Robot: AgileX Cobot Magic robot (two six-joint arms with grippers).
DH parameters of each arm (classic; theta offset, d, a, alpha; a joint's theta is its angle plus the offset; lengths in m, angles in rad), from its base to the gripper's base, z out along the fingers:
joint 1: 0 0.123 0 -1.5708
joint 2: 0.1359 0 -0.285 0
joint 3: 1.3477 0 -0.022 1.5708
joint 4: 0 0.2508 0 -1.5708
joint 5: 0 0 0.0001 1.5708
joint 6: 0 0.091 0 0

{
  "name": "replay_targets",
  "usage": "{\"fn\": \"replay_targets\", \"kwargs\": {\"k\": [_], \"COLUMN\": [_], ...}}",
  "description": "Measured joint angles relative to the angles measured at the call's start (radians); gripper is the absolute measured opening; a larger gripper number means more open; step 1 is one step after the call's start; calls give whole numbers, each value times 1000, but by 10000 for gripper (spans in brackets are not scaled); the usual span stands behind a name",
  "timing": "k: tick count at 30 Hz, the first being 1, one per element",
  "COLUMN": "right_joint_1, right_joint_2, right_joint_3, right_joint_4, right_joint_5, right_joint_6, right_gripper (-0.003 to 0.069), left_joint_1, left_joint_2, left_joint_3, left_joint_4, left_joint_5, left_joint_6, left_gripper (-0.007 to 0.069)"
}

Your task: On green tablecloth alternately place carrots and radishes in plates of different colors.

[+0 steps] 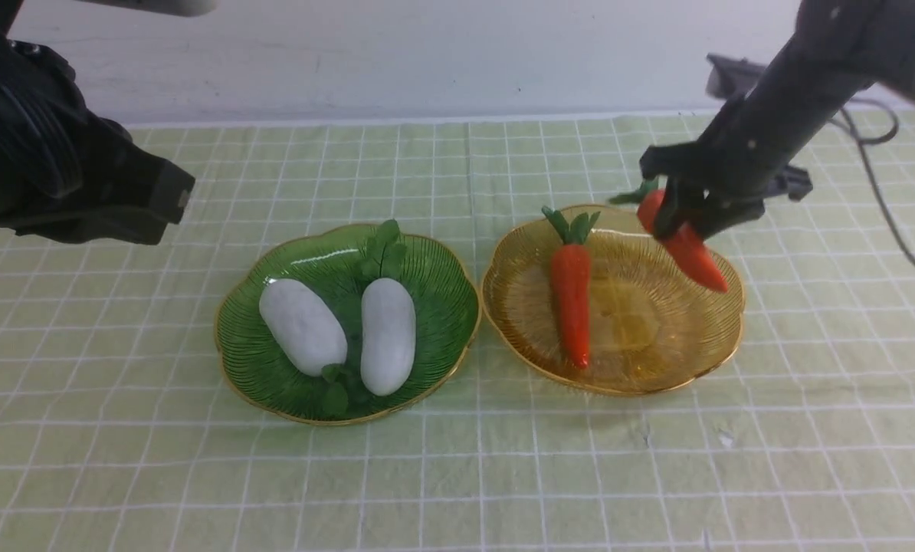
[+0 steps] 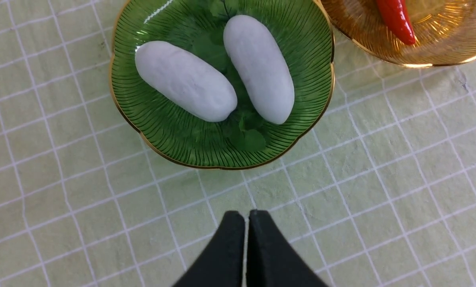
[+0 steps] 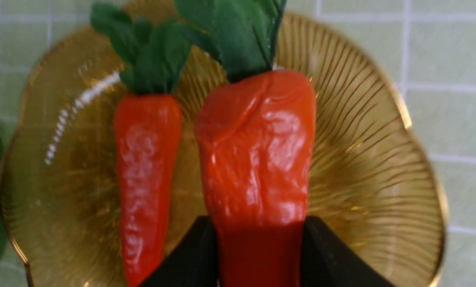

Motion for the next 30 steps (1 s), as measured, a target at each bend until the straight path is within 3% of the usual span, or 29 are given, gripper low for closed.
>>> {"fn": "replay_targets", "kwargs": {"k": [4,11,16,19,22,24,25,26,30], "right_joint_1": [16,17,17,17,17,17,17,17,17], "right_joint_2": [13,-42,-164,-320,-525,-675,-675,-814,-1107], "right_joint_3": [18,23,23,23,24,47,47,103,348], "right_joint_4": [-4,-32,-33,-47,-76,-99,-99,-111,-116], "right_joint_5": [2,2,2,4,6,7,7,10,-42], "right_joint_6": [-4,-10,-22,-28,-28,-28,-28,-31,-53], "right_gripper": [271,533,560,497,361,233,221,101,0], "left_joint_1": [0,0,0,0,0,0,0,0,0], "left_joint_2": [-1,-1,-1,-1,-1,-1,-1,-1,-1], "left_joint_3": [0,0,0,0,0,0,0,0,0], "left_joint_4": [-1,-2,-3,-12,-26,-37,-39,-47,-53], "left_joint_5": [0,1,1,1,1,1,1,1,1], "left_joint_6": [0,0,0,0,0,0,0,0,0], "left_gripper": [-8,-8,-8,-8,-8,-8,-8,-8,-8]}}
